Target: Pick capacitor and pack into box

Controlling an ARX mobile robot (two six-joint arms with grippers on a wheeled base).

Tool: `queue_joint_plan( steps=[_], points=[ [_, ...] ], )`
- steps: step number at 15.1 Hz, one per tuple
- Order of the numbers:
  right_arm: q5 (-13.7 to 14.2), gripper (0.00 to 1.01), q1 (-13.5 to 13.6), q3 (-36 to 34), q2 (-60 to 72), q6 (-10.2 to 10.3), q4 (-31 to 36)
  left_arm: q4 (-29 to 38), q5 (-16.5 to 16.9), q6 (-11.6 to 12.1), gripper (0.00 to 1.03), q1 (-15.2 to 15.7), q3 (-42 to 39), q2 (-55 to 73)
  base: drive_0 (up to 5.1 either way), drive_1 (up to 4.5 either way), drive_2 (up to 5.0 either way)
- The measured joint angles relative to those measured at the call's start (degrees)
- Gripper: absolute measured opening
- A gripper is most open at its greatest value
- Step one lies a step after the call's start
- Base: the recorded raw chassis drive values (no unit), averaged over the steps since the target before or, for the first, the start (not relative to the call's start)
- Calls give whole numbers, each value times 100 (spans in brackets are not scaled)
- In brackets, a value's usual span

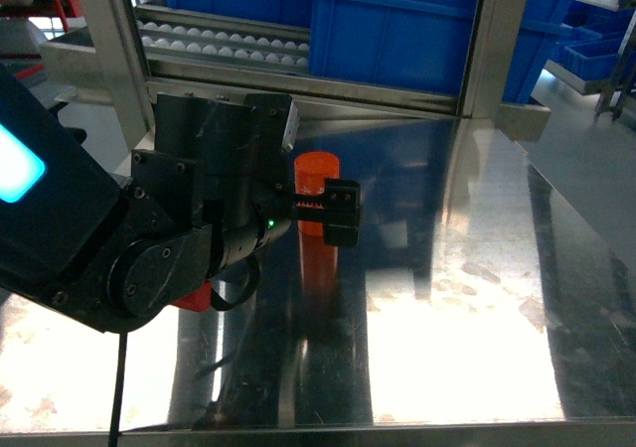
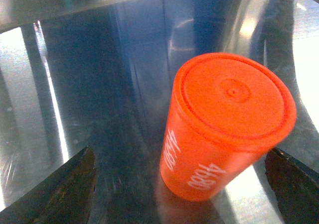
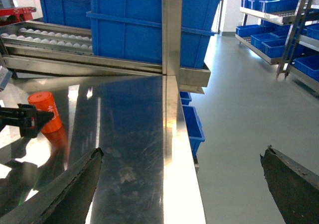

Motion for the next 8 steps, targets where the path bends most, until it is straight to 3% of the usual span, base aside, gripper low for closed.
queue_joint_plan(
  steps=[4, 5, 8],
  points=[
    [0, 98, 0, 0, 0, 0, -2, -282, 50, -83, 97, 31, 586, 479, 0, 0, 0],
    [0, 98, 0, 0, 0, 0, 0, -282, 68, -107, 87, 31, 645, 516, 0, 0, 0],
    [2, 98, 0, 0, 0, 0, 0, -212, 90, -109, 74, 24, 699, 560, 0, 0, 0]
  ],
)
